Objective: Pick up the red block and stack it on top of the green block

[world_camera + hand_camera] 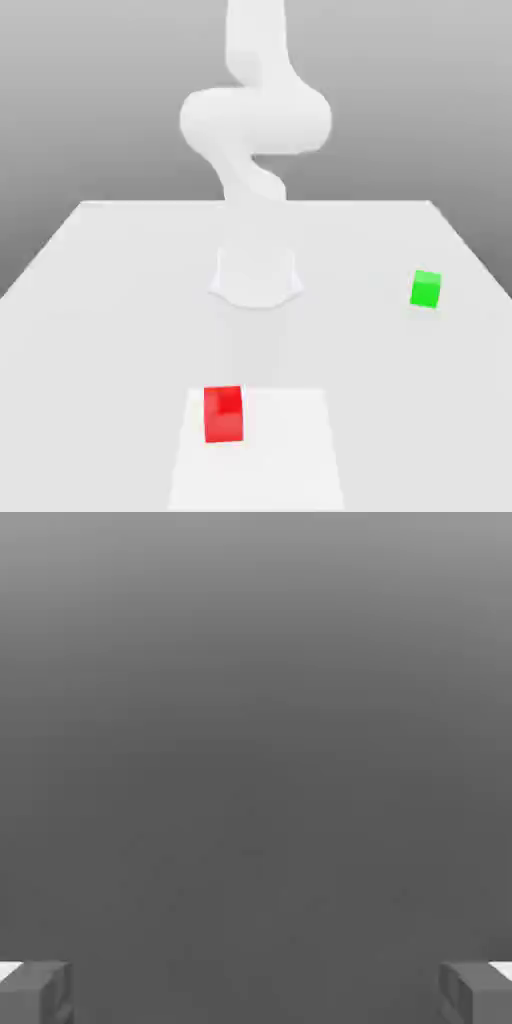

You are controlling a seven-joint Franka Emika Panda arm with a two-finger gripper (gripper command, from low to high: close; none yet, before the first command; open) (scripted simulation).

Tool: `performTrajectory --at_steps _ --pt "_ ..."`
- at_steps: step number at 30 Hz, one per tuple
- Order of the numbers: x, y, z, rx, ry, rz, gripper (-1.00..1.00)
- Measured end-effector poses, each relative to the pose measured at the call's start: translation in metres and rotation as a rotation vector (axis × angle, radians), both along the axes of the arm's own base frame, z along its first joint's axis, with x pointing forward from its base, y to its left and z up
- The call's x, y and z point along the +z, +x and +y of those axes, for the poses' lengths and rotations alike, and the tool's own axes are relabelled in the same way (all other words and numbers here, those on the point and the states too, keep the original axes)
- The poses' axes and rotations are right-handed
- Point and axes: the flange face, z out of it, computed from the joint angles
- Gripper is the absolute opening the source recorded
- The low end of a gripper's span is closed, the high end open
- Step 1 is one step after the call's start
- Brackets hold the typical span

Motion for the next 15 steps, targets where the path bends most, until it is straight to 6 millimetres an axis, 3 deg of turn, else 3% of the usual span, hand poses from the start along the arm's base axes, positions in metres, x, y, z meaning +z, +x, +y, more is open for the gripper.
performTrajectory --at_steps 3,7,11,15 --pt "-0.060 0.032 0.000 -0.016 -0.065 0.101 0.00" --pt "-0.143 0.059 -0.011 -0.026 -0.118 0.234 0.00" --pt "-0.225 0.070 -0.026 -0.022 -0.138 0.367 0.00" --pt "-0.303 0.064 -0.041 -0.005 -0.125 0.491 0.00"
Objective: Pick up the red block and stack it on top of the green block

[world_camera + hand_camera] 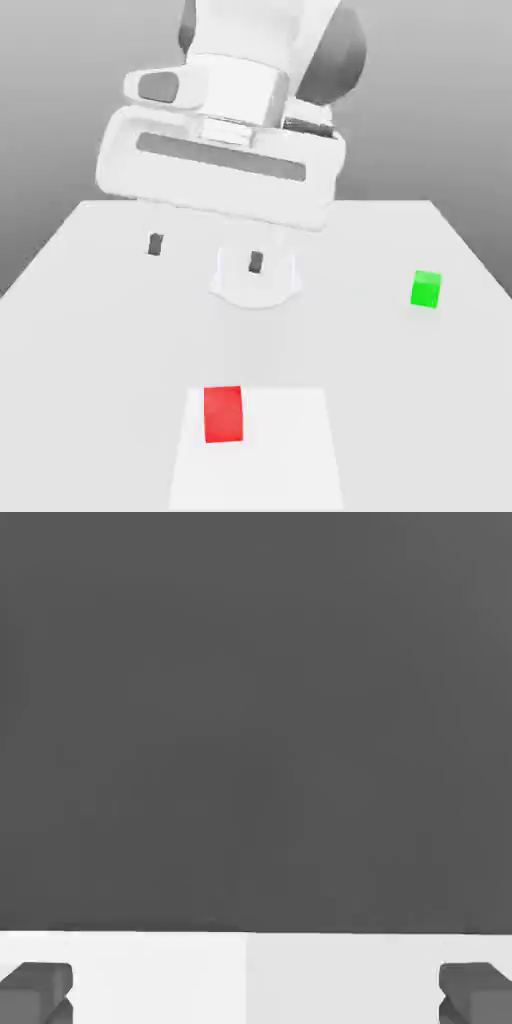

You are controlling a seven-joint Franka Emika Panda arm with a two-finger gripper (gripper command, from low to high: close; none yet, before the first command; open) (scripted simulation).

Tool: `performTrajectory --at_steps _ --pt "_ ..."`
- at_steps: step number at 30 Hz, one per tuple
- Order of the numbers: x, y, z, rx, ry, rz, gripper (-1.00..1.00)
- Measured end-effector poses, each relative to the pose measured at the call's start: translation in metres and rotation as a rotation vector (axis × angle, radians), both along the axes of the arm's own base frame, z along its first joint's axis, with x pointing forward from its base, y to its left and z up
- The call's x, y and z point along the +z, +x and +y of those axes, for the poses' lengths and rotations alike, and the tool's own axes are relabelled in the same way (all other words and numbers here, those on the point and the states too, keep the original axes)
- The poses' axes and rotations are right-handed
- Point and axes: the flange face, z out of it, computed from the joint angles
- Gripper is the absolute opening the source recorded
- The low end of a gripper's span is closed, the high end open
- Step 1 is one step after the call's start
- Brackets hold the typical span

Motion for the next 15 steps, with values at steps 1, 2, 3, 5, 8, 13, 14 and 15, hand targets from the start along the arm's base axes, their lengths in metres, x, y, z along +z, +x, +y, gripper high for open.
performTrajectory --at_steps 1,2,3,5,8,13,14,15 --pt "-0.018 -0.004 -0.003 0.002 0.009 0.029 0.00" --pt "-0.036 -0.008 -0.006 0.005 0.020 0.057 0.00" --pt "-0.053 -0.013 -0.008 0.007 0.032 0.085 0.00" --pt "-0.085 -0.025 -0.010 0.014 0.063 0.135 0.00" --pt "-0.126 -0.046 -0.010 0.027 0.120 0.199 0.00" --pt "-0.160 -0.058 -0.007 0.037 0.169 0.230 0.00" --pt "-0.164 -0.058 -0.007 0.034 0.170 0.228 0.00" --pt "-0.168 -0.057 -0.008 0.033 0.171 0.227 0.00"
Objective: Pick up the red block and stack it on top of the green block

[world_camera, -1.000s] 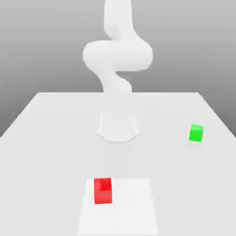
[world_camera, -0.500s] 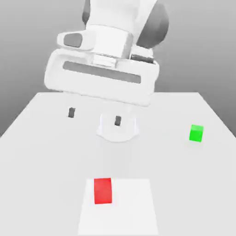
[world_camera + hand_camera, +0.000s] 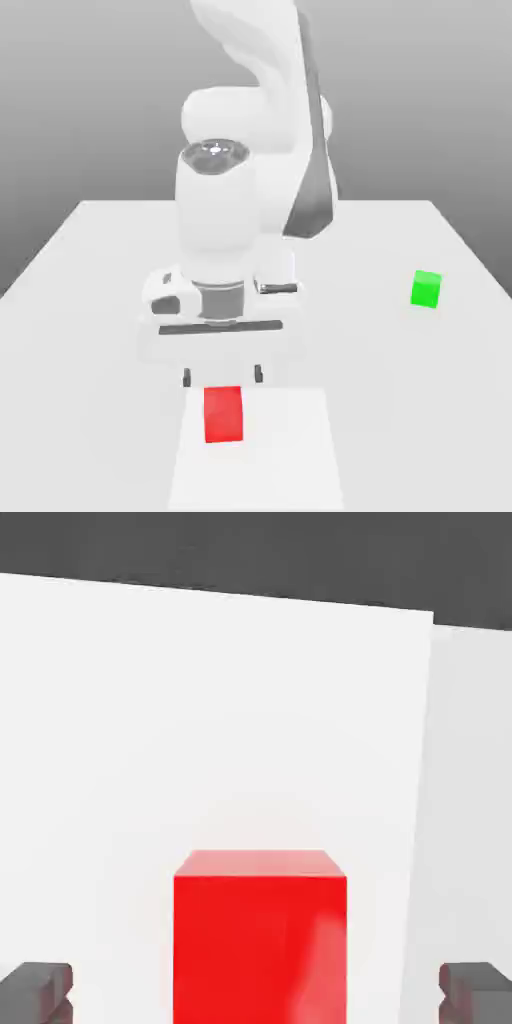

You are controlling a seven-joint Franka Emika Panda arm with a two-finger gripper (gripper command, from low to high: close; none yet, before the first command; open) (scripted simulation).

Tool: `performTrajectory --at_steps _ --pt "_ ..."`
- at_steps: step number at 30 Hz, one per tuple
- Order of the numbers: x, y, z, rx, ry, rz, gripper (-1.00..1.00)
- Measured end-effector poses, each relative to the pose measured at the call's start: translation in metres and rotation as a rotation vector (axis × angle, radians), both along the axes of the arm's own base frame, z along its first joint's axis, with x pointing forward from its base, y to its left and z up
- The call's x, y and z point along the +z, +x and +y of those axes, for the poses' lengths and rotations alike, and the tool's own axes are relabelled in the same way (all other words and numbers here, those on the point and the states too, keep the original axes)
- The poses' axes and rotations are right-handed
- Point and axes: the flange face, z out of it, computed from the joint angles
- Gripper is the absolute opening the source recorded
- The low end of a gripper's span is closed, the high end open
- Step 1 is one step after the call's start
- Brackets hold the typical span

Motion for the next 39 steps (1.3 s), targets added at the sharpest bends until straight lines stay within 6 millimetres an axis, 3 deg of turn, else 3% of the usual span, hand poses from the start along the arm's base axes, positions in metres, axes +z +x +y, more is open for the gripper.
performTrajectory --at_steps 9,10,17,24,31,33,36,39 --pt "-0.047 -0.004 0.000 0.002 0.000 0.008 0.00" --pt "-0.051 -0.005 0.000 0.003 -0.001 0.010 -1.00" --pt "-0.051 -0.005 0.000 0.003 -0.001 0.010 -1.00" --pt "-0.015 0.001 0.000 -0.001 0.001 -0.001 -1.00" --pt "0.012 -0.005 0.001 0.004 -0.001 0.010 -1.00" --pt "0.005 -0.010 0.020 0.121 0.011 0.049 -1.00" --pt "-0.007 -0.024 0.095 0.450 0.029 0.110 -1.00" --pt "-0.017 -0.050 0.155 0.769 0.052 0.169 -1.00"
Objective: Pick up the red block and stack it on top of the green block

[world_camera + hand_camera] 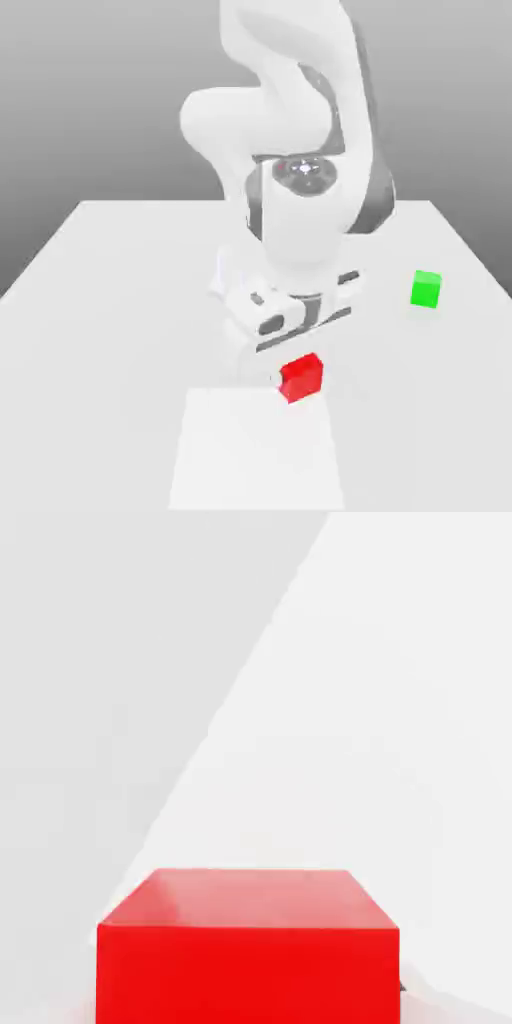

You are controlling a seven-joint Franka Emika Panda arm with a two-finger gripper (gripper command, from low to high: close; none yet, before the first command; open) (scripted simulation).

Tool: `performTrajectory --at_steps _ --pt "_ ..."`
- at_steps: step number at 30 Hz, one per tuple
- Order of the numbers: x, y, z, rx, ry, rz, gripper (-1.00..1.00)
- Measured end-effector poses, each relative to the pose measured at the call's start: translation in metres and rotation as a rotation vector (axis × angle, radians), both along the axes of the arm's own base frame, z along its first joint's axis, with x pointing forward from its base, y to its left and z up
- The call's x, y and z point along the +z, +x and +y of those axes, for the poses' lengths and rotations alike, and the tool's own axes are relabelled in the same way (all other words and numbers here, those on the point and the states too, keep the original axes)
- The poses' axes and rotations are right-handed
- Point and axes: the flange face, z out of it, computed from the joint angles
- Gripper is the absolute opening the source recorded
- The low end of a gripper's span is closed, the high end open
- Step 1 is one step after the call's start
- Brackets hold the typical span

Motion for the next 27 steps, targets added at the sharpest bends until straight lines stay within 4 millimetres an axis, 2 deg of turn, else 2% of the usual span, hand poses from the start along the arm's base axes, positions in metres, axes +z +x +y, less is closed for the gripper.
performTrajectory --at_steps 6,9,12,21,23,27 --pt "-0.005 -0.073 0.099 0.635 0.061 0.082 -1.00" --pt "0.000 -0.118 0.139 0.961 0.093 0.102 -1.00" --pt "0.009 -0.166 0.169 1.286 0.124 0.105 -1.00" --pt "0.049 -0.269 0.209 2.089 0.185 -0.014 -1.00" --pt "0.048 -0.290 0.217 2.255 0.196 -0.055 -1.00" --pt "0.030 -0.300 0.220 2.328 0.200 -0.074 -1.00"
